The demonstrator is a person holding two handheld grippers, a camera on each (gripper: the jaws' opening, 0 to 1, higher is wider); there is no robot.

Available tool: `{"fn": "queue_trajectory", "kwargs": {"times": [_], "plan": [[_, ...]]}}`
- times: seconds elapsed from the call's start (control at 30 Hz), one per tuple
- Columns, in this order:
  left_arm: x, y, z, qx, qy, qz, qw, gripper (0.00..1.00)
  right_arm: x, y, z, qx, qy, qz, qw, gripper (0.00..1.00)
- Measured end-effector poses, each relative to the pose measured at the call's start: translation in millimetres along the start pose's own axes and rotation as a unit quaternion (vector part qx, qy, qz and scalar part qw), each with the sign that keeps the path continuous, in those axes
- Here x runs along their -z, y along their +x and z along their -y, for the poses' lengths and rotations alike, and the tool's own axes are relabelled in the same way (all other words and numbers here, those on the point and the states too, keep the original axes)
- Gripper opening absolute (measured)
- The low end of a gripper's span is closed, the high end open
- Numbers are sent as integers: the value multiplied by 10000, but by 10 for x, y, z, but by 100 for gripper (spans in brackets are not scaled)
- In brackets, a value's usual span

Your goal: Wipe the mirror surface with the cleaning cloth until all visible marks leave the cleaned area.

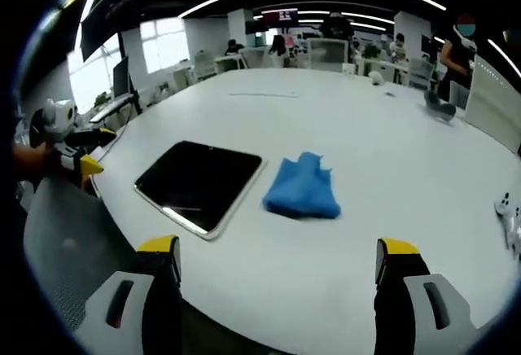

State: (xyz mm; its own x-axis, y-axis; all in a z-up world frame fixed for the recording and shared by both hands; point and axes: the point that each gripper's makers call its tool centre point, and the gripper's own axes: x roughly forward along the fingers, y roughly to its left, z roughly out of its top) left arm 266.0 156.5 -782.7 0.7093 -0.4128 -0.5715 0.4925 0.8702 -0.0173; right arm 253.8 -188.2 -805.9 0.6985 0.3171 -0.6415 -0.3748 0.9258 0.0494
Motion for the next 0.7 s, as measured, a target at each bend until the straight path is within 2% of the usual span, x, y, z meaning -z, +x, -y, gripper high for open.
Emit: {"fn": "queue_trajectory", "kwargs": {"times": [0.2,0.3,0.43,0.5,0.57,0.7], "plan": [[14,6,5,-22,10,-42,10000,100,-61,-4,32,72,72,19,9999,97],[64,20,-14,-145,96,-178,9997,100,-83,-17,37,58,62,8,10000,97],[47,22,1,-109,133,-132,9998,100,-42,-13,30,18,24,-173,9998,97],[56,15,1,-94,83,-144,9998,100,0,-23,47,68,-16,-437,9990,96],[45,14,5,-72,43,-108,9999,100,-49,-51,104,213,-29,-501,9985,96],[43,20,32,3,19,-107,9999,100,-180,-83,146,199,41,-531,9984,95]]}}
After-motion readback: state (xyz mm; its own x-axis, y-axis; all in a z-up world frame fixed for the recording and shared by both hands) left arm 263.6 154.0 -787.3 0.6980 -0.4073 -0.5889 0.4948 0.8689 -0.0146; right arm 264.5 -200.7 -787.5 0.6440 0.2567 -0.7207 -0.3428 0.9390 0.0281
